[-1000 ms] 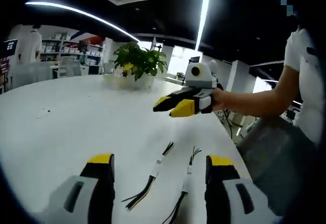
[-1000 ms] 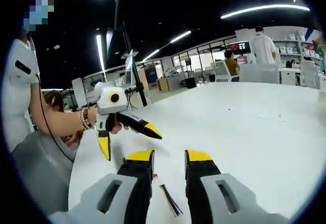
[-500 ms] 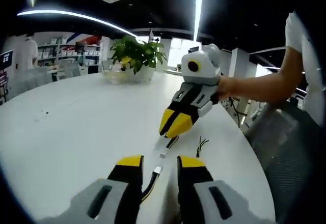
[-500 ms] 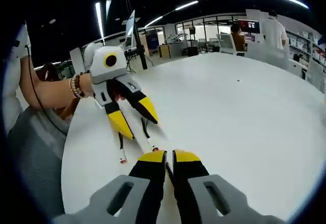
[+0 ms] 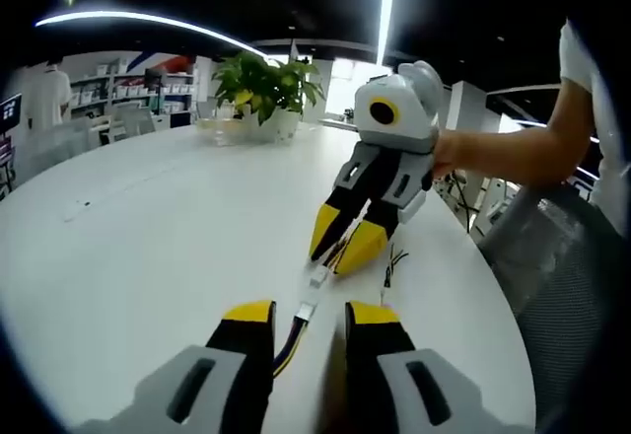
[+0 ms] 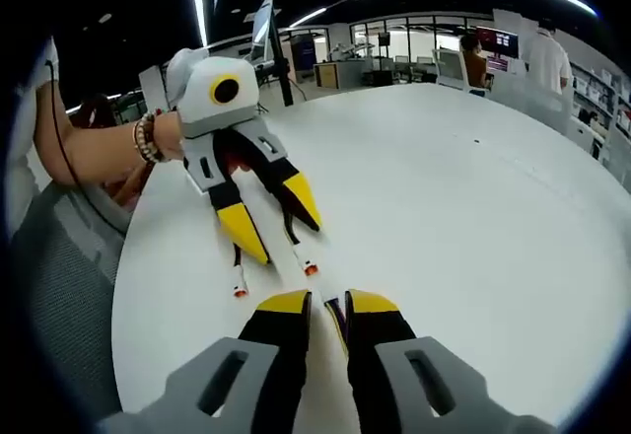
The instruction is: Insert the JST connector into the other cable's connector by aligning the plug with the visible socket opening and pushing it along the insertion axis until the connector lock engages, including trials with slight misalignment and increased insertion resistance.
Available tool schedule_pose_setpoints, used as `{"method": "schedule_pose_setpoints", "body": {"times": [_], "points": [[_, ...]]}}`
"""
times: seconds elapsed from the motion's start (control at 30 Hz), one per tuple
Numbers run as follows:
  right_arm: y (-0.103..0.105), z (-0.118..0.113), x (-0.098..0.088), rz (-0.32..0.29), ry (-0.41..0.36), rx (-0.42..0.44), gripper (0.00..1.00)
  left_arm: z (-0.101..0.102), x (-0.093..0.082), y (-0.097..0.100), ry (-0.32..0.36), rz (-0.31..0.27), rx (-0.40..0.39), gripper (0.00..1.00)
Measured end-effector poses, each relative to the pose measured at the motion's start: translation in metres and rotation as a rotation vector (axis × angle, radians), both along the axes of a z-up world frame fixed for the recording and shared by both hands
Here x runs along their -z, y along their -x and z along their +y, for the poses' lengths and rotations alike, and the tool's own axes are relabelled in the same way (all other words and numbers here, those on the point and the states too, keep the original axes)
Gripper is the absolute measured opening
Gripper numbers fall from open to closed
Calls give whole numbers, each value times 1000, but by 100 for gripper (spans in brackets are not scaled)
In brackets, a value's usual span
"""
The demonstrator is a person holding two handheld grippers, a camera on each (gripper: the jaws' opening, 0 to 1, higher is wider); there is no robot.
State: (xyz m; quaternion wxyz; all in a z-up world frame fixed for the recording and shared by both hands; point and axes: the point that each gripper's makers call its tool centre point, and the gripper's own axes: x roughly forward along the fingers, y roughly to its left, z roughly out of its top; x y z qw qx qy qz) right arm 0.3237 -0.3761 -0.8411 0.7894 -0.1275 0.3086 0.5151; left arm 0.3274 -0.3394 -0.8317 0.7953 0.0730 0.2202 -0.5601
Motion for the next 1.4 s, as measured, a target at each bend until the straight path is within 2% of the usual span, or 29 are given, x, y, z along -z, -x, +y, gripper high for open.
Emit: {"method": "schedule_pose_setpoints", "body": {"times": [0.13,0.4,0.57,0.67,0.8,1.17,1.4], "points": [[0,-1,4,-3,18,-2,10,-1,3,-4,-17,-19,-13,19],[1,-4,9,-8,51,-12,7,-6,7,0,-17,-9,6,17],[2,-4,9,-7,49,-15,5,-7,9,2,-24,-14,21,14],[1,-5,9,5,43,-6,2,-4,14,3,-58,-18,22,13],[2,-6,9,8,40,-6,2,-5,13,1,-53,-23,26,13],[6,-5,9,26,40,-19,2,-7,13,5,-56,-33,56,3],[12,-4,4,21,47,-64,1,-5,12,7,-77,-58,83,1]]}}
